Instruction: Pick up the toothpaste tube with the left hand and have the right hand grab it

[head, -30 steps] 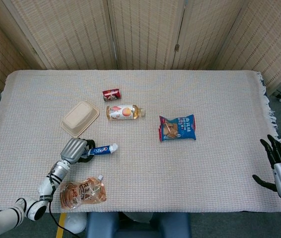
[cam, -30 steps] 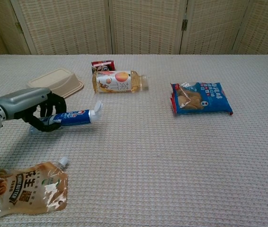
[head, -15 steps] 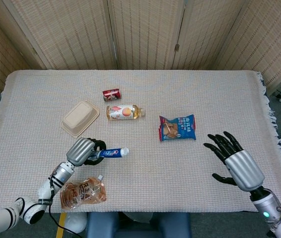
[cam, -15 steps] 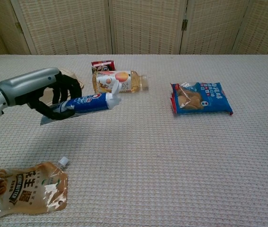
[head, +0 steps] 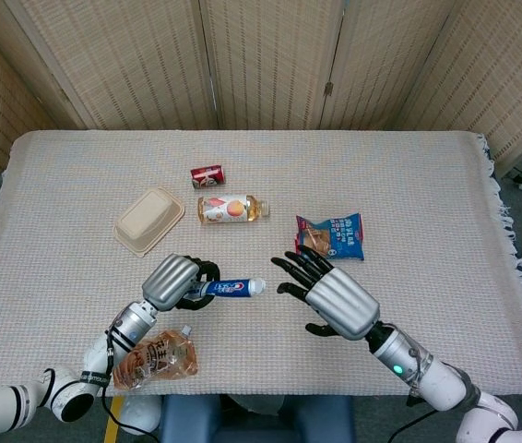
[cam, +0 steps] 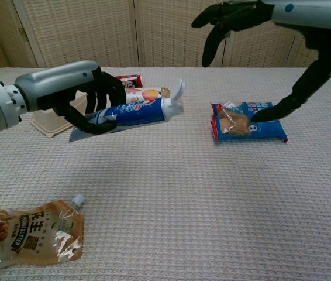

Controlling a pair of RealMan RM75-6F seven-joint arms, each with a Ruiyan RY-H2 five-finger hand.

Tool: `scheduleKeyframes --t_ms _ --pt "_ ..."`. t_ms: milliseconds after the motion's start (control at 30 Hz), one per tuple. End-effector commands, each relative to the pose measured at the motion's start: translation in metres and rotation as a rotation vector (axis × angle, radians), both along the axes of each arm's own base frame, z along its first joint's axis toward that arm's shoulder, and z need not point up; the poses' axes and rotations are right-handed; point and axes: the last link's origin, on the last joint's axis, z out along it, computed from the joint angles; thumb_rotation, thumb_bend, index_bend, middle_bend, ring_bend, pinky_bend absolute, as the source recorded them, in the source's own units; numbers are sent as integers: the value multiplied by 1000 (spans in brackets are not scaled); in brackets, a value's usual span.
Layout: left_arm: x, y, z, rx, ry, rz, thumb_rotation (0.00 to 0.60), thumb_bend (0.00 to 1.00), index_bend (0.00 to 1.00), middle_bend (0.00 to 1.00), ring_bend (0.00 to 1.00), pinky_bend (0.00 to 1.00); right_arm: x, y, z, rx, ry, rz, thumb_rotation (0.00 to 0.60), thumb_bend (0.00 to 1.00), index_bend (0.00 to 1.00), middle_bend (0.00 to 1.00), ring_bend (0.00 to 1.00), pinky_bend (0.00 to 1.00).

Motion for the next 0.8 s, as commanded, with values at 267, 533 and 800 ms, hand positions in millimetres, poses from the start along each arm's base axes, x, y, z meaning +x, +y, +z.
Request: scheduleKeyframes --t_ms 267,533,800 --pt "8 -3 -4 -7 9 -1 600 821 746 756 694 604 20 -11 -21 29 4 10 600 198 337 73 35 0" --pt "6 -4 -3 -12 2 4 600 822 746 756 695 604 19 -17 -29 27 26 -12 600 198 347 74 34 0" --pt "6 -4 -2 -14 -7 8 600 825 746 756 695 611 17 -21 -34 28 46 -28 600 199 365 80 33 0"
